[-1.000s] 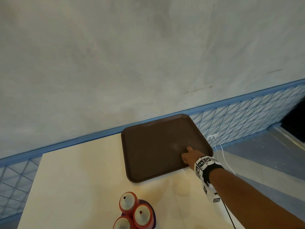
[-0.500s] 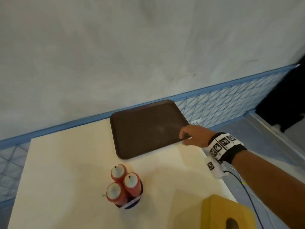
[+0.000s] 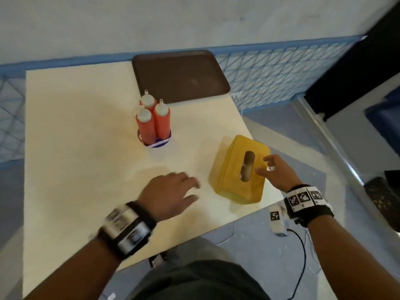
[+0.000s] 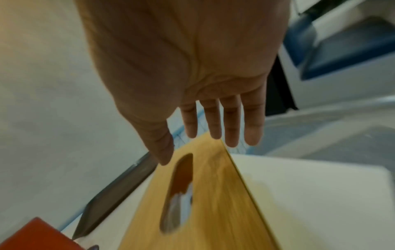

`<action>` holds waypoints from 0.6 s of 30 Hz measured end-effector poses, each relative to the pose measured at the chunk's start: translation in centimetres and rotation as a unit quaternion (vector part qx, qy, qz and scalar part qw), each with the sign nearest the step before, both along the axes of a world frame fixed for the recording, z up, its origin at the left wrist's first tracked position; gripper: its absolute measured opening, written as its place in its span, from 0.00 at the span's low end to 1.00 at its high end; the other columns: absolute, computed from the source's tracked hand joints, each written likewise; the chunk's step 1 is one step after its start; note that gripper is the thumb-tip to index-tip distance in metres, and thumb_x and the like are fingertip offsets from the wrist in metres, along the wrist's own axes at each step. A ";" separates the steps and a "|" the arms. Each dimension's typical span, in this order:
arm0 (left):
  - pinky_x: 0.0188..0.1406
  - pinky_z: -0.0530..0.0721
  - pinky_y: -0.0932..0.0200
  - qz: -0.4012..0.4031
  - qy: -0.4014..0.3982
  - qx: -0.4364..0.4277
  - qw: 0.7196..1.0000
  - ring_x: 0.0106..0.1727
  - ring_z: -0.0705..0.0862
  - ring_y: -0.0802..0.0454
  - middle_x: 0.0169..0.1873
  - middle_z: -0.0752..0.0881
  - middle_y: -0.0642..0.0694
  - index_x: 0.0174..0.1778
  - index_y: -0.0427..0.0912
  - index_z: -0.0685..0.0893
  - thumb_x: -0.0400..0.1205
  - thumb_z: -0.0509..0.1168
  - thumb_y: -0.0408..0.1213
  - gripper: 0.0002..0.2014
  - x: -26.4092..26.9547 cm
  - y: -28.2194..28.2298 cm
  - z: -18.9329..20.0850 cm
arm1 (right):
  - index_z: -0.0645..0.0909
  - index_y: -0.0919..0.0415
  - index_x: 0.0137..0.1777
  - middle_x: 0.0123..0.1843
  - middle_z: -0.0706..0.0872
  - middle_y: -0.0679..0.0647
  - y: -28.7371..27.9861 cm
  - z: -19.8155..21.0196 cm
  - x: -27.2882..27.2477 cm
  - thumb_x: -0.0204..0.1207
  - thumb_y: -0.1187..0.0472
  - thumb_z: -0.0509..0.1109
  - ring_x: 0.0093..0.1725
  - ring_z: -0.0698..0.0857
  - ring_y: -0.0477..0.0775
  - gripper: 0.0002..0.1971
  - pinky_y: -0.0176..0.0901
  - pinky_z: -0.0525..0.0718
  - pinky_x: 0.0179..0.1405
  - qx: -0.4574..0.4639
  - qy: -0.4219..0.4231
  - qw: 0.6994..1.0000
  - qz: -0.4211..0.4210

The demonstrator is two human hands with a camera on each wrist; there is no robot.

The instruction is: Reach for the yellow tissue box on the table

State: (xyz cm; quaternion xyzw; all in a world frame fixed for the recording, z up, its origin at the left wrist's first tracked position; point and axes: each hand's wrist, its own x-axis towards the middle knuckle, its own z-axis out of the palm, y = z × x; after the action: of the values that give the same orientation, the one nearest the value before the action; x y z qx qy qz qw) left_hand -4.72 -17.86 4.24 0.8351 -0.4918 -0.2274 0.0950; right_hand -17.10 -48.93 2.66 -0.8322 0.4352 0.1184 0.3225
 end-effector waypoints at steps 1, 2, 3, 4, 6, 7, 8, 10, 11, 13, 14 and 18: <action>0.63 0.84 0.47 -0.033 -0.006 0.000 0.999 0.70 0.81 0.47 0.74 0.80 0.51 0.77 0.58 0.75 0.88 0.51 0.61 0.24 -0.7 -2.4 0.3 | 0.68 0.58 0.75 0.75 0.77 0.63 0.6 -0.5 -0.5 0.72 0.49 0.76 0.70 0.78 0.64 0.34 0.54 0.77 0.63 0.004 0.006 1.000 -0.018; 0.68 0.81 0.46 -0.064 -0.015 -0.005 0.998 0.74 0.77 0.44 0.79 0.76 0.48 0.80 0.57 0.73 0.90 0.57 0.56 0.22 -1.5 -4.8 0.2 | 0.64 0.57 0.77 0.76 0.76 0.64 1.1 -1.0 -0.9 0.72 0.48 0.75 0.68 0.80 0.65 0.37 0.57 0.80 0.64 0.012 0.017 0.999 -0.038; 0.73 0.77 0.43 -0.087 -0.018 -0.001 0.996 0.78 0.73 0.41 0.83 0.71 0.44 0.83 0.56 0.69 0.90 0.61 0.53 0.24 -2.4 -6.9 -0.1 | 0.60 0.55 0.79 0.75 0.76 0.64 1.7 -1.4 -1.0 0.72 0.47 0.75 0.63 0.81 0.67 0.40 0.61 0.83 0.63 0.025 0.024 0.998 -0.060; 0.78 0.73 0.39 -0.114 -0.025 0.005 0.993 0.81 0.69 0.38 0.86 0.66 0.41 0.85 0.56 0.67 0.89 0.64 0.51 0.27 -3.4 -8.6 -0.6 | 0.55 0.53 0.81 0.73 0.76 0.66 2.2 -1.7 -1.0 0.72 0.47 0.74 0.59 0.81 0.68 0.42 0.65 0.84 0.61 0.044 0.033 0.995 -0.081; 0.84 0.65 0.31 -0.143 -0.032 0.019 0.989 0.86 0.61 0.36 0.88 0.60 0.37 0.87 0.56 0.63 0.87 0.69 0.50 0.33 -4.9 -10.7 -2.0 | 0.49 0.49 0.81 0.71 0.77 0.71 3.2 -2.3 -0.8 0.71 0.48 0.74 0.59 0.81 0.74 0.46 0.67 0.83 0.60 0.053 0.048 0.992 -0.100; 0.85 0.62 0.29 -0.142 -0.046 0.030 0.988 0.87 0.58 0.35 0.88 0.58 0.36 0.87 0.57 0.62 0.85 0.71 0.50 0.36 -5.3 -11.1 -3.0 | 0.48 0.49 0.81 0.71 0.77 0.73 3.5 -2.6 -0.6 0.71 0.48 0.75 0.63 0.81 0.77 0.46 0.65 0.82 0.62 0.043 0.049 0.993 -0.099; 0.85 0.61 0.27 -0.136 -0.058 0.034 0.988 0.87 0.56 0.35 0.88 0.57 0.36 0.88 0.56 0.60 0.84 0.73 0.51 0.39 -5.5 -11.2 -4.3 | 0.49 0.50 0.81 0.71 0.77 0.74 3.8 -2.8 -0.3 0.70 0.49 0.76 0.66 0.80 0.77 0.47 0.64 0.80 0.62 0.034 0.046 0.994 -0.096; 0.84 0.62 0.25 -0.104 -0.082 0.037 0.990 0.86 0.55 0.33 0.87 0.58 0.34 0.88 0.55 0.59 0.81 0.75 0.53 0.43 -5.9 -10.1 -6.0 | 0.50 0.50 0.81 0.70 0.79 0.72 4.6 -3.2 0.1 0.69 0.49 0.77 0.65 0.81 0.75 0.47 0.63 0.81 0.63 0.036 0.038 0.996 -0.074; 0.83 0.63 0.24 -0.085 -0.096 0.033 0.991 0.86 0.56 0.32 0.86 0.59 0.33 0.88 0.54 0.59 0.80 0.76 0.54 0.44 -6.0 -9.1 -6.5 | 0.50 0.48 0.80 0.68 0.81 0.72 5.2 -3.4 0.4 0.68 0.49 0.78 0.62 0.83 0.75 0.47 0.66 0.82 0.62 0.040 0.038 0.997 -0.057; 0.81 0.65 0.22 -0.060 -0.116 0.025 0.991 0.85 0.58 0.29 0.85 0.62 0.31 0.87 0.53 0.61 0.77 0.78 0.55 0.46 -6.3 -6.5 -7.2 | 0.51 0.45 0.77 0.63 0.83 0.69 6.7 -3.8 1.1 0.66 0.50 0.79 0.56 0.85 0.74 0.46 0.70 0.85 0.57 0.052 0.033 0.998 -0.006; 0.80 0.65 0.21 -0.046 -0.117 0.024 0.992 0.85 0.59 0.28 0.85 0.64 0.30 0.87 0.52 0.62 0.75 0.80 0.55 0.47 -6.4 -5.1 -7.4 | 0.51 0.45 0.75 0.60 0.85 0.67 7.7 -3.8 1.6 0.65 0.50 0.80 0.53 0.86 0.72 0.46 0.70 0.86 0.55 0.063 0.030 0.997 0.024; 0.79 0.69 0.21 0.050 -0.102 0.035 0.993 0.84 0.64 0.26 0.83 0.69 0.31 0.86 0.51 0.66 0.76 0.80 0.54 0.45 -6.7 1.2 -8.4 | 0.52 0.50 0.76 0.51 0.83 0.54 12.4 -3.9 4.4 0.66 0.48 0.80 0.47 0.86 0.63 0.46 0.57 0.85 0.52 0.096 0.006 0.978 0.183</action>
State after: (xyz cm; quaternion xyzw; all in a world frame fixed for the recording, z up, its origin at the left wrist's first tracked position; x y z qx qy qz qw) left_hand -11.41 -16.65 -4.17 0.8801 -0.4485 -0.1533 0.0267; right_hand -12.72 -36.53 -1.25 -0.8622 0.2639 0.2215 0.3714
